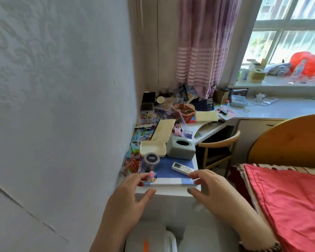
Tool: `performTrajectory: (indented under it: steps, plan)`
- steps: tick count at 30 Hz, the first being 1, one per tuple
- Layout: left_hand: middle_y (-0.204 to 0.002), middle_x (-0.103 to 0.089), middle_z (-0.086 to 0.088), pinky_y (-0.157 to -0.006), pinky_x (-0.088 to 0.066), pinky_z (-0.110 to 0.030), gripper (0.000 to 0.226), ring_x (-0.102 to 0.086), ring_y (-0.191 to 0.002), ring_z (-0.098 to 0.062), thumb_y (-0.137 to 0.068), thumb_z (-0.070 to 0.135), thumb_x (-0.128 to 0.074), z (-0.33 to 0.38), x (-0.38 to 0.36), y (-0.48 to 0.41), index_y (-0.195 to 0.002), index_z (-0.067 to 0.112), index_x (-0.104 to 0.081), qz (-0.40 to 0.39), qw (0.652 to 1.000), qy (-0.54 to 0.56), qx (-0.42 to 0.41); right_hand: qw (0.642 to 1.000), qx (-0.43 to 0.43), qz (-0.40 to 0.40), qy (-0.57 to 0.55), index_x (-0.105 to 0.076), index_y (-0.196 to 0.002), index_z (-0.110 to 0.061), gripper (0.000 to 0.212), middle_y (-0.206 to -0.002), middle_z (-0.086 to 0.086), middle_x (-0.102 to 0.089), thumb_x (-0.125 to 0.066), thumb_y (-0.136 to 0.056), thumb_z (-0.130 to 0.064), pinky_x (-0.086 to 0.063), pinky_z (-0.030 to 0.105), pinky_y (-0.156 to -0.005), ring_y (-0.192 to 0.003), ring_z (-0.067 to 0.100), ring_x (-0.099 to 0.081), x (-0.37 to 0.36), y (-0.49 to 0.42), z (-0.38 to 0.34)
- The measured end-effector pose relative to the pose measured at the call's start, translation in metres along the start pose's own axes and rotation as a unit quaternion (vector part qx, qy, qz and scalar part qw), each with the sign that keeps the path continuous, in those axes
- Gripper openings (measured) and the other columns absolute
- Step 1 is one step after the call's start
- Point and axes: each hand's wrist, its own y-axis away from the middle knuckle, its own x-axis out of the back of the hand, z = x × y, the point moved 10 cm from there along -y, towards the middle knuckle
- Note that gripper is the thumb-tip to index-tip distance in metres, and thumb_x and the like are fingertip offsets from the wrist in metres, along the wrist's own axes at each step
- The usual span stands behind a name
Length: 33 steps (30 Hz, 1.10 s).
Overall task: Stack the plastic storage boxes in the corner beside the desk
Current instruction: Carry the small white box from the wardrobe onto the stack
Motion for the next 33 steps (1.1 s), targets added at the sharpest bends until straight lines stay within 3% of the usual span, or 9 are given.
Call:
performTrajectory:
  steps: [5,12,17,21,27,30,33]
  plan:
    - [-0.104,-0.052,0.033,-0.073,-0.04,-0.006,0.04,-0.047,-0.101,0.018,-0.08,0.043,-0.067,0.038,-0.032,-0.011,-0.115,0.049,-0.048,-0.048,0.997,0.01,-0.061,0.998,-0.048,0.029,0.01,-0.055,-0.126,-0.034,0.039,-0.113,-0.018,-0.056,-0.064,-0.089,-0.035,-0.049,0.02,-0.089,-0.097,0.004,-0.06,0.033,0.031,0.031]
    - [-0.11,-0.056,0.028,-0.086,-0.047,-0.016,0.04,-0.052,-0.1,0.012,-0.081,0.04,-0.068,0.1,-0.069,-0.005,-0.118,0.041,-0.053,-0.111,0.977,0.05,-0.173,0.987,-0.118,0.109,0.015,-0.057,-0.127,-0.028,0.039,-0.116,-0.014,-0.058,-0.066,-0.089,-0.032,-0.048,0.02,-0.091,-0.102,0.001,-0.058,0.073,0.093,0.06]
    - [-0.109,-0.057,0.025,-0.085,-0.047,-0.015,0.04,-0.054,-0.098,0.01,-0.082,0.042,-0.066,0.135,-0.099,0.021,-0.119,0.037,-0.055,-0.182,0.949,0.055,-0.253,0.966,-0.193,0.17,0.002,-0.058,-0.125,-0.03,0.038,-0.116,-0.017,-0.059,-0.067,-0.087,-0.033,-0.047,0.014,-0.089,-0.102,-0.004,-0.057,0.075,0.163,0.076]
    - [-0.107,-0.055,0.025,-0.083,-0.045,-0.013,0.04,-0.052,-0.097,0.012,-0.082,0.044,-0.065,0.156,-0.125,0.06,-0.12,0.038,-0.055,-0.244,0.916,0.05,-0.313,0.932,-0.278,0.234,0.003,-0.06,-0.122,-0.029,0.036,-0.114,-0.015,-0.062,-0.067,-0.087,-0.034,-0.048,0.019,-0.09,-0.099,-0.003,-0.058,0.069,0.241,0.084]
    - [-0.107,-0.053,0.031,-0.084,-0.046,-0.018,0.039,-0.053,-0.101,0.01,-0.082,0.046,-0.064,0.183,-0.163,0.145,-0.119,0.039,-0.056,-0.351,0.851,0.084,-0.381,0.867,-0.412,0.282,0.001,-0.058,-0.123,-0.032,0.035,-0.116,-0.017,-0.059,-0.064,-0.089,-0.036,-0.041,0.009,-0.086,-0.101,-0.006,-0.055,0.04,0.37,0.075]
    - [-0.107,-0.053,0.033,-0.083,-0.044,-0.014,0.039,-0.052,-0.101,0.012,-0.082,0.046,-0.064,0.194,-0.178,0.191,-0.119,0.041,-0.055,-0.406,0.808,0.097,-0.416,0.823,-0.473,0.313,-0.008,-0.057,-0.123,-0.032,0.035,-0.117,-0.015,-0.058,-0.063,-0.089,-0.036,-0.044,0.019,-0.092,-0.105,0.0,-0.055,0.024,0.427,0.067]
    - [-0.107,-0.054,0.034,-0.08,-0.047,-0.018,0.037,-0.053,-0.101,0.012,-0.081,0.045,-0.065,0.214,-0.188,0.238,-0.116,0.042,-0.057,-0.445,0.772,0.112,-0.439,0.79,-0.515,0.331,-0.019,-0.057,-0.122,-0.035,0.033,-0.113,-0.022,-0.056,-0.062,-0.089,-0.039,-0.044,0.018,-0.09,-0.102,-0.006,-0.054,0.01,0.484,0.054]
